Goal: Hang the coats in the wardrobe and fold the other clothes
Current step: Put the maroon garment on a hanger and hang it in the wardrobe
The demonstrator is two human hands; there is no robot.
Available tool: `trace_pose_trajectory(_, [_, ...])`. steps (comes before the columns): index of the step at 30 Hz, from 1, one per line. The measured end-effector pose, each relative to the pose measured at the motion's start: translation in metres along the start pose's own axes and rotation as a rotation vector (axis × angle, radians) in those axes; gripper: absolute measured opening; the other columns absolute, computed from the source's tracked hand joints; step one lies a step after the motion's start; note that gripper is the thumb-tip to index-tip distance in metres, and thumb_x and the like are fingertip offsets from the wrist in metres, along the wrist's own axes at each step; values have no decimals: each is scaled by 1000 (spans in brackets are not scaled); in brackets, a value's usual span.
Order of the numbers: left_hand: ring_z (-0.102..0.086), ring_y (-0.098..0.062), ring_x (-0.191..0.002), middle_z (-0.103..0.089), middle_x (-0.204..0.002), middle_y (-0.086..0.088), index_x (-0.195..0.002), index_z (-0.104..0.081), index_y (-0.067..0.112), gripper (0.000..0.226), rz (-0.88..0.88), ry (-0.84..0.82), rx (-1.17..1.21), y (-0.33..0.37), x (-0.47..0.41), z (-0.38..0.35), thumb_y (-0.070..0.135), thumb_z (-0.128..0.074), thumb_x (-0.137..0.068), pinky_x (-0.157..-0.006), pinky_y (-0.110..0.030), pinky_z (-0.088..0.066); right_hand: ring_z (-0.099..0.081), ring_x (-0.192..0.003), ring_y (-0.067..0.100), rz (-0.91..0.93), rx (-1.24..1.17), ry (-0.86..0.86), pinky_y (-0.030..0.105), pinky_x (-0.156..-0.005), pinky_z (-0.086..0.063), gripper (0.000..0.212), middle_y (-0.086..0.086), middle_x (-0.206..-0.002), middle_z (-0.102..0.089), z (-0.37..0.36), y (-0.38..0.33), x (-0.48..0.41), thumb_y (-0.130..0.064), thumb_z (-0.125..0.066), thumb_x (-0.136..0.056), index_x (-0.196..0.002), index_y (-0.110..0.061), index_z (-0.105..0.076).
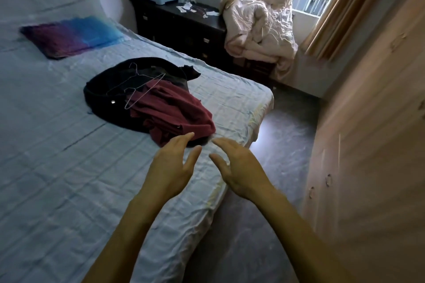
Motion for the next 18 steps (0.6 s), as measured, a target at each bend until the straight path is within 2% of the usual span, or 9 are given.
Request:
trace_pose_trajectory(6, [-49,-16,-123,-50,-138,-1,-139,-43,18,50,11,13,-93,16,-74,-48,42,-43,-95,-102,-36,-41,-45,-127,15,-5,-41,-1,32,-107,-36,49,0,-139,-51,17,78,-56,-46,-42,-95,-136,-20,-49])
trace_pose_trajectory(9, [-50,-18,-122,-51,-137,-4,-138,-44,16,50,32,29,-149,33,-108,-81,41,-44,-95,-101,-36,-41,-43,-130,15,20,-78,-2,30,-109,-33,45,0,-140,-49,31,122,-81,-41,-46,-97,-136,-20,-49])
trace_pose_trajectory(15, [-47,-18,-125,-48,-140,-4,-139,-42,17,51,153,72,-201,73,-165,-128,43,-43,-95,-104,-35,-39,-48,-124,18,93,-85,-89,34,-105,-36,42,2,-133,-55,72,210,-133,-38,-49,-96,-132,-17,-54])
trace_pose_trajectory(18, [-46,-18,-126,-47,-140,-2,-140,-42,19,51,227,112,-229,80,-186,-130,44,-41,-95,-103,-34,-38,-49,-122,17,166,-85,-118,31,-104,-36,41,1,-132,-56,88,232,-172,-38,-47,-97,-131,-16,-54])
Point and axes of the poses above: each hand's wrist, its own x-axis away from the middle knuckle, its own z-axis out of the back of the hand, y = z × x, the point moved 6 cm from there along -x, towards the middle knuckle
